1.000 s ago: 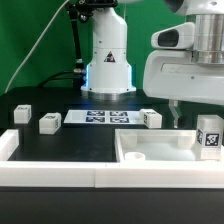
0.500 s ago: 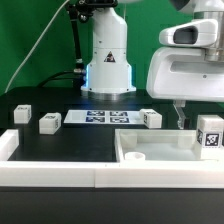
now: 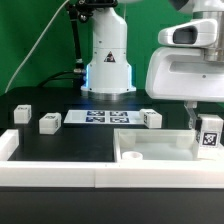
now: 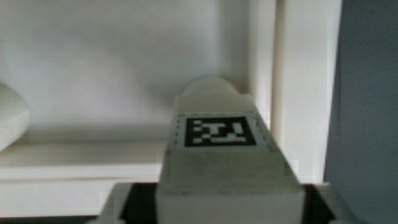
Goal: Assemble one leg
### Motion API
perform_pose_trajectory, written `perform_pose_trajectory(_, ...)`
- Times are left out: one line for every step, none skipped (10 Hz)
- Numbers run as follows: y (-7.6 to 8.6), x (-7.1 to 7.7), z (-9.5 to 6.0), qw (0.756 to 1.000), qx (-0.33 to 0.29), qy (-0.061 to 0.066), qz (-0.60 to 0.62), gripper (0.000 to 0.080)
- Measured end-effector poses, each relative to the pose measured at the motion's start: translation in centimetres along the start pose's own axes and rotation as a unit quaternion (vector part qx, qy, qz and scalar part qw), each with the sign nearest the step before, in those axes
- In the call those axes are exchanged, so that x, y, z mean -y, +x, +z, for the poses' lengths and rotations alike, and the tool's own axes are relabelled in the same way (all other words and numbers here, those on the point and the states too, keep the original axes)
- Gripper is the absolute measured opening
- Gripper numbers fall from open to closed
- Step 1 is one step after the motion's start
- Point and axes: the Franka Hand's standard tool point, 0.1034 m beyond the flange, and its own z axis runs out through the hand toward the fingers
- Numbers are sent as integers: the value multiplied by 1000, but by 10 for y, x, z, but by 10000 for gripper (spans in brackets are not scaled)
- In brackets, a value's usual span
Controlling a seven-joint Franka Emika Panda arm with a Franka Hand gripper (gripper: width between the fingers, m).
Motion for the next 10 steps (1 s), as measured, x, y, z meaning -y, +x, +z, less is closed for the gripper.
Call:
perform_pose_trajectory(0,1,0,999,0,3,46,291)
perform_pose_trajectory(-1,2,1,993,-1,4,122,291)
perform_pose_trajectory(-1,4,1,983,-5,4,183,291)
perform_pose_trajectory(-2,3,1,972,-7,4,234,291)
perform_pose_trajectory(-2,3,1,949,-8,3,314,291)
perform_pose_trajectory(-3,3,2,926,-10,0,378,291)
perform_pose_trajectory(-2,2,2,905,-12,1,425,291)
perform_pose_trajectory(-3,2,2,863,-13,1,504,291)
perform_pose_trajectory(-3,2,2,825,-14,-1,565,291)
perform_pose_trajectory(-3,2,2,794,-16,-3,608,291)
